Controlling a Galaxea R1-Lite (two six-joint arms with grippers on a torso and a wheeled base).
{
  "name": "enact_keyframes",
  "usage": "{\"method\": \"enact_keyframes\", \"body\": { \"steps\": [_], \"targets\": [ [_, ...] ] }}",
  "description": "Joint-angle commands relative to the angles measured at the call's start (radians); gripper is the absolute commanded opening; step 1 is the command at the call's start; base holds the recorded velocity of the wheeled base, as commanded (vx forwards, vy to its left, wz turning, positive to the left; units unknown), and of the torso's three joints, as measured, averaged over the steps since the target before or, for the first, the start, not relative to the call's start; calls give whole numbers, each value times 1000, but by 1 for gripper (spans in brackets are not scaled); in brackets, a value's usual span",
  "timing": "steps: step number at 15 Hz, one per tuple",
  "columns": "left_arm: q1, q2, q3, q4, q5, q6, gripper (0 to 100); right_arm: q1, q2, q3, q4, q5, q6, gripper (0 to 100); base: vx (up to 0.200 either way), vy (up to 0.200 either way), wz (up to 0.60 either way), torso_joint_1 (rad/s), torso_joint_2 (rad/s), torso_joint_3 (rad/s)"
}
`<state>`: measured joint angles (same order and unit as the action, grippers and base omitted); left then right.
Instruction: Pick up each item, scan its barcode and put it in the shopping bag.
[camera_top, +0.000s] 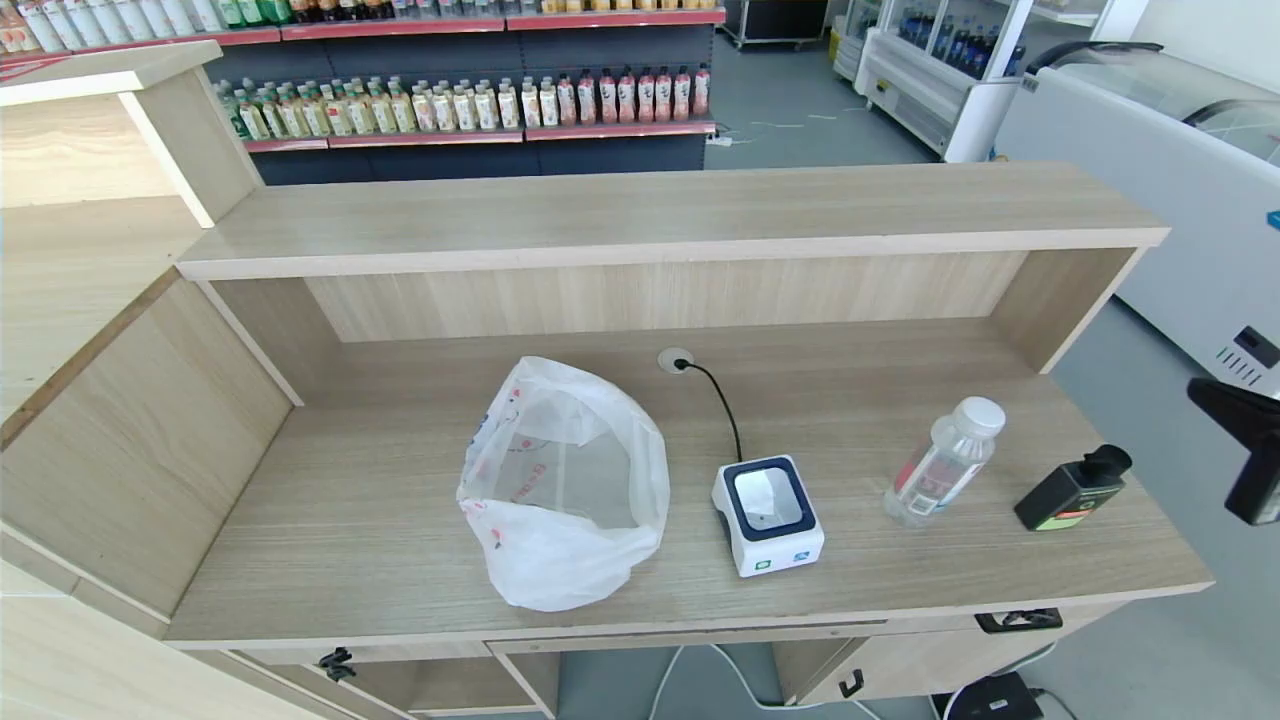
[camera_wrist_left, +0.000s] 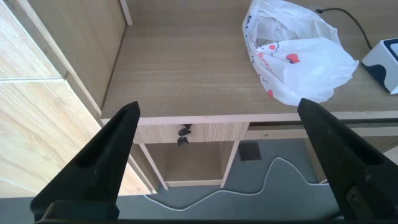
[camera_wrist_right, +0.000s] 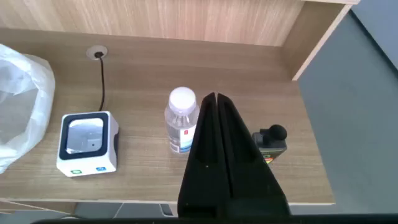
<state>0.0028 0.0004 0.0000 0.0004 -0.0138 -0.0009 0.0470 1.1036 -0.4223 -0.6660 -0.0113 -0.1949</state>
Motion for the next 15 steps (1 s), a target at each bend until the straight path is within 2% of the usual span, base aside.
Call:
{"method": "enact_keyframes", "body": {
  "steps": [1, 3, 4, 6, 8, 10, 14, 15],
  "targets": [
    [0, 0, 0, 0, 0, -1, 100, 5, 194, -42, -34, 14, -55, 0, 0, 0, 0, 0, 0, 0],
    [0, 0, 0, 0, 0, -1, 100, 5, 197, -30, -34, 79, -81, 0, 0, 0, 0, 0, 0, 0],
    [0, 0, 0, 0, 0, -1, 100, 5, 197, -26, -34, 91, -81, 100, 0, 0, 0, 0, 0, 0],
    [0, 0, 0, 0, 0, -1, 100, -6, 203, -6, -29, 97, -83, 100, 0, 0, 0, 0, 0, 0],
    [0, 0, 0, 0, 0, -1, 100, -96, 206, 54, -29, 123, -92, 100, 0, 0, 0, 0, 0, 0],
    [0, 0, 0, 0, 0, -2, 100, -133, 206, 109, -29, 132, -97, 100, 0, 0, 0, 0, 0, 0],
    [0, 0, 0, 0, 0, -1, 100, -148, 269, 160, -40, 186, -98, 100, 0, 0, 0, 0, 0, 0],
    [0, 0, 0, 0, 0, -1, 100, -148, 314, 160, -84, 201, -98, 100, 0, 0, 0, 0, 0, 0]
  ]
}}
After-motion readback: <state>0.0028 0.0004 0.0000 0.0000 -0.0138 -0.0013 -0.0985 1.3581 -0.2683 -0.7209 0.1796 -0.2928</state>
